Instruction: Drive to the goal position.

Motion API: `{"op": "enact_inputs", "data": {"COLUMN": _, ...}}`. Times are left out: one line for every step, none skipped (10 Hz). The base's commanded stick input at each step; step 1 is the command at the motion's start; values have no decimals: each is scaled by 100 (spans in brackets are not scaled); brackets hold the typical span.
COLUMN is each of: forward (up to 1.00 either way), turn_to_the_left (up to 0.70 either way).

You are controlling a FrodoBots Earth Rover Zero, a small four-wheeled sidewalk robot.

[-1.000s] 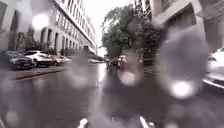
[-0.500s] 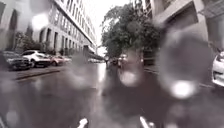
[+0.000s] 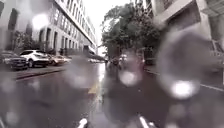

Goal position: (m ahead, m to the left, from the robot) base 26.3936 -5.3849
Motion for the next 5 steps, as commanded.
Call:
{"op": "enact_inputs", "data": {"forward": 70, "turn_to_the_left": 0}}
{"op": "enact_inputs", "data": {"forward": 70, "turn_to_the_left": 3}}
{"op": "enact_inputs", "data": {"forward": 70, "turn_to_the_left": 13}}
{"op": "enact_inputs", "data": {"forward": 70, "turn_to_the_left": 5}}
{"op": "enact_inputs", "data": {"forward": 70, "turn_to_the_left": 1}}
